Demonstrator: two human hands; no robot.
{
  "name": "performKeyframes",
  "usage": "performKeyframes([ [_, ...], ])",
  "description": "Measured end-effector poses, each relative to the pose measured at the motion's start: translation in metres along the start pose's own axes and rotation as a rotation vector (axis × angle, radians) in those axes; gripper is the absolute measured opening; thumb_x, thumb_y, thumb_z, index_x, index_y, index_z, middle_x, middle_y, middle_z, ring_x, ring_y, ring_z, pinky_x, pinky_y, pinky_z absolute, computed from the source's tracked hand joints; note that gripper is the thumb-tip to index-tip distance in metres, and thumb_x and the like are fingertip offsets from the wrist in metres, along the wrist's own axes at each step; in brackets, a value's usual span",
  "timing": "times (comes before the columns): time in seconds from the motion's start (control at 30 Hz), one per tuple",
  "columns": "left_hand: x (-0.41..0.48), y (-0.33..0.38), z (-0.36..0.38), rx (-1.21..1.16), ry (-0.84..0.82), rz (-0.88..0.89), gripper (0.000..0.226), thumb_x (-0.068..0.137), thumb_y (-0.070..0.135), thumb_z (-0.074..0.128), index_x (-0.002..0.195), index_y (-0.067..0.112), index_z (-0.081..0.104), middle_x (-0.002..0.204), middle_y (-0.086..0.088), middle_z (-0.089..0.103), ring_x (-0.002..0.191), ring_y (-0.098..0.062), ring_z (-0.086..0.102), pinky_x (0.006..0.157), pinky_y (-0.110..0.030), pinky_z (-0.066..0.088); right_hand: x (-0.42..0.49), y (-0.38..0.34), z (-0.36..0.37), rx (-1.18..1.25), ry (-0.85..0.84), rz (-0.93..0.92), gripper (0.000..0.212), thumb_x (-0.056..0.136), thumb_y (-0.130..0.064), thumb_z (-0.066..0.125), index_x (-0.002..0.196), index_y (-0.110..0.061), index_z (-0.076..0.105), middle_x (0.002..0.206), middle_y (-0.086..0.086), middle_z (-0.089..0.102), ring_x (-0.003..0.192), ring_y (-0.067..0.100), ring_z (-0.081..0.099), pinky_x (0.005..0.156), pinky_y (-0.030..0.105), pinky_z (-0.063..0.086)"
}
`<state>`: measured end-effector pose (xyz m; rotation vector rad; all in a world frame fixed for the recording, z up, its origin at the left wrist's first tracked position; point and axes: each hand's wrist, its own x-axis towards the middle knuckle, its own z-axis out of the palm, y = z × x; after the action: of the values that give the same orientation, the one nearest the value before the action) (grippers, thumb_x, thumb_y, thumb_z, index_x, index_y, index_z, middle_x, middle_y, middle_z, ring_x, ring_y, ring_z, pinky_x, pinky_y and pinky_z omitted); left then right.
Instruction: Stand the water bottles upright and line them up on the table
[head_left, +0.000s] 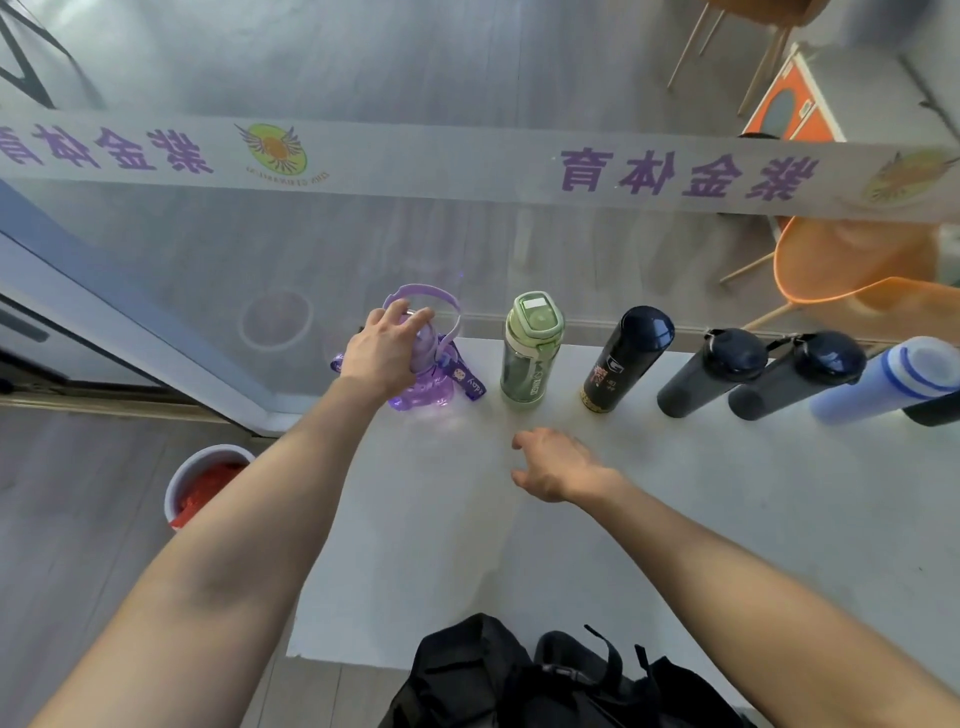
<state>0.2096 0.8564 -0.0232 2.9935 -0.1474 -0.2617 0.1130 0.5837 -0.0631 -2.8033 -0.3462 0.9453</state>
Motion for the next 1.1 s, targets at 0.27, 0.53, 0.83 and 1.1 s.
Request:
performKeyframes([
  [0.27,0.002,-0.005,0.007,-0.013,-0.01,0.042,0.101,0.073,0.002,0.084,0.155,0.041,0.041,0.163,0.0,0.035,0.145,-0.033,0.04,0.084,-0.05,0.063,-0.002,-0.004,0.002,-0.002,-0.009,0.002,0.052,0.1,-0.042,0.062,0.148,-0.022,0.056,0.145,0.006,0.061,0.128,0.032,0.061,0.104,0.043,0.052],
  [0.53,0.001,-0.008,0.008,-0.019,-0.014,0.059,0.099,0.073,0.003,0.083,0.155,0.04,0.042,0.16,0.0,0.037,0.142,-0.035,0.042,0.085,-0.05,0.062,-0.009,0.001,0.002,-0.005,-0.009,0.021,0.053,0.101,-0.042,0.062,0.149,-0.022,0.055,0.148,0.006,0.058,0.132,0.031,0.059,0.107,0.043,0.049],
  [0.83,-0.002,-0.008,0.014,-0.007,-0.023,0.052,0.102,0.075,0.003,0.083,0.158,0.04,0.038,0.166,-0.002,0.028,0.151,-0.035,0.032,0.094,-0.052,0.06,-0.016,-0.002,0.0,-0.011,-0.007,0.024,0.053,0.102,-0.04,0.062,0.15,-0.02,0.054,0.148,0.007,0.058,0.131,0.032,0.059,0.107,0.043,0.049],
  [1.1,-0.014,0.005,0.012,-0.059,0.02,-0.019,0.097,0.08,0.029,0.09,0.16,0.036,0.036,0.176,-0.009,0.016,0.164,-0.035,0.016,0.114,-0.06,0.047,-0.023,0.012,0.003,0.001,0.01,0.064,0.053,0.101,-0.042,0.063,0.149,-0.022,0.055,0.146,0.005,0.061,0.128,0.03,0.061,0.104,0.043,0.052],
])
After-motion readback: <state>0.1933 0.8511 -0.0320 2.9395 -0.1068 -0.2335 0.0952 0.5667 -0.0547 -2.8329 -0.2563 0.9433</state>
